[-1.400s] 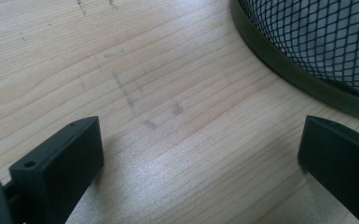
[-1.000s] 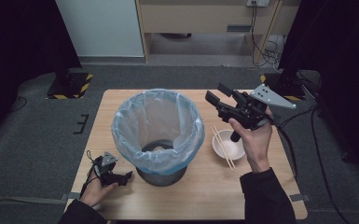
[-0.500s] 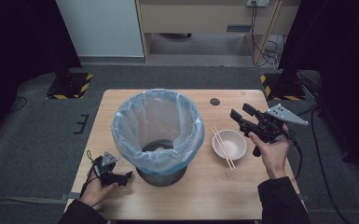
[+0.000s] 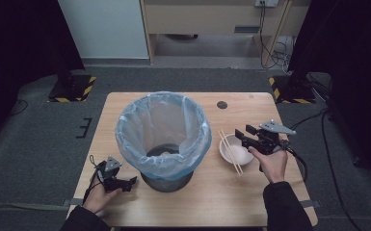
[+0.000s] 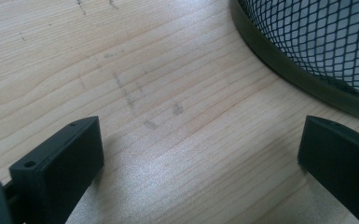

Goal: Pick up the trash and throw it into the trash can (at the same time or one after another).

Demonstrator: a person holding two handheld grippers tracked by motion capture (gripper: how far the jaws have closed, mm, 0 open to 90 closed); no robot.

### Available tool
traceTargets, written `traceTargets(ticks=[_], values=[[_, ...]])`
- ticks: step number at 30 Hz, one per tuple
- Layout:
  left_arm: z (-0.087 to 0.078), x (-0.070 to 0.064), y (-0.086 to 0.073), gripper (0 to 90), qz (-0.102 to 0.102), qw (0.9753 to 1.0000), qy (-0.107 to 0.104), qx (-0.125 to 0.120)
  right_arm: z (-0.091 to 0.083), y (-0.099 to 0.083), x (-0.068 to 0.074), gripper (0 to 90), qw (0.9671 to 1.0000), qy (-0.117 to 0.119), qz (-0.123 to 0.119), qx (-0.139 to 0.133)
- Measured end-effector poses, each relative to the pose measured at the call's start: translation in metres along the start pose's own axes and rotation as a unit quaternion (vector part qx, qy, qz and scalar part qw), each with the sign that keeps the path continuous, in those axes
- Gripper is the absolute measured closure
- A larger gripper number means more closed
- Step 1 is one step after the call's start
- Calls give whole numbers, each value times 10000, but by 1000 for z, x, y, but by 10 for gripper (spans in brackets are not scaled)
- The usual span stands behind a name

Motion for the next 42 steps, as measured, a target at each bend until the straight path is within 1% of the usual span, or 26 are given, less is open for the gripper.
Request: traceTargets(ticks=[6,8,9,13,17,26,28,30,31,33,37,42], values=[[0,0,0,0,-1,10000,-2,-1,16,-24,6,479,9989,-22,-154,448],[0,0,0,0,-1,10000,-1,-1,18,-28,7,479,9983,-37,-183,561],[0,0,0,0,-2,10000,-1,-2,20,-31,8,480,9978,-56,-257,616],[0,0,0,0,-1,10000,-1,-1,26,-39,13,488,9962,-30,-344,796],[0,0,0,0,-1,10000,-1,0,31,-49,18,505,9937,-32,-427,1032],[0,0,0,0,-1,10000,0,-2,40,-64,20,518,9880,-123,-614,1412],[0,0,0,0,0,10000,-1,-1,41,-67,19,535,9887,-71,-432,1434],[0,0,0,0,0,10000,0,0,41,-71,13,543,9872,-146,-395,1536],[0,0,0,0,0,10000,-1,-1,41,-71,11,551,9871,-166,-390,1544],[0,0,0,0,-1,10000,0,-1,41,-71,8,565,9875,-149,-303,1538],[0,0,0,0,-1,10000,0,-1,40,-72,5,594,9872,-136,-288,1560],[0,0,0,0,0,10000,0,-1,42,-75,6,653,9851,-95,-346,1680]])
Point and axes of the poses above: each handheld gripper's, and its own axes: z roughly forward along the jaws, y roughly out of its top, x roughly to its left, the point moved 7 cm from there along z, roughly forward along the jaws, and after that the axes turned 7 degrees about -y, right-handed, at the moved point
